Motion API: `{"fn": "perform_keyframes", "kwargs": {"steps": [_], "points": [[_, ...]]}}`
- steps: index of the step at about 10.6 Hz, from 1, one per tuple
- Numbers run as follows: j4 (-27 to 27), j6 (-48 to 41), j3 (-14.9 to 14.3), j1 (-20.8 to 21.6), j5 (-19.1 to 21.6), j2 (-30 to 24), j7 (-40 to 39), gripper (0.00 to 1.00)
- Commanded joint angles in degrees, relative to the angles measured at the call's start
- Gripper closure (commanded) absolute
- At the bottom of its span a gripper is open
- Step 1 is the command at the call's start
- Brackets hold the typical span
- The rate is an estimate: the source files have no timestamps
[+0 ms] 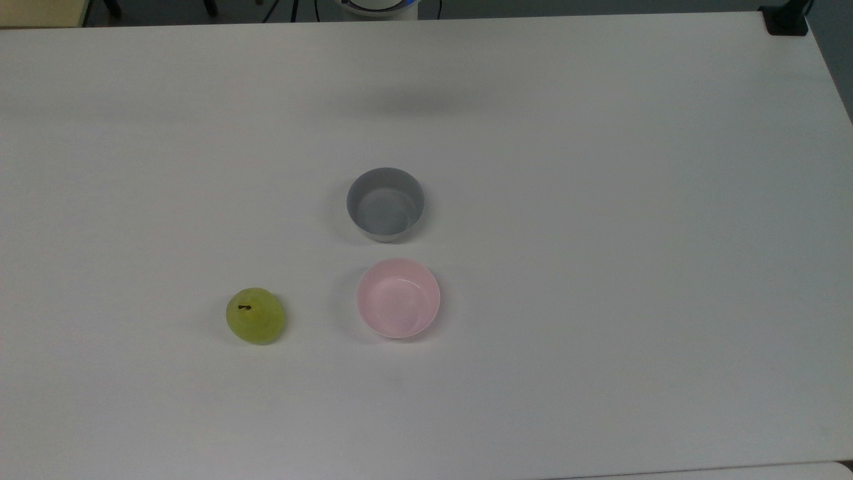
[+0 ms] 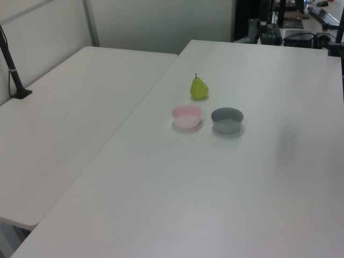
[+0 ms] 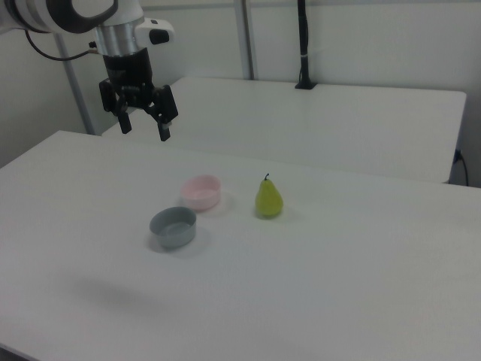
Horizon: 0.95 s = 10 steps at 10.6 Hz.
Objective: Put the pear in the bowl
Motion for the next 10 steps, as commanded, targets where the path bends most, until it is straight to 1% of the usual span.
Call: {"fn": "perform_keyframes", "kwargs": {"steps": [1, 10], "points": [[-1.50, 1.27, 0.10, 0.40, -0.25, -0.78, -0.40, 0.00], [-1.42, 1.01, 0.10, 0.40, -0.25, -0.70, -1.10, 0.00]]}}
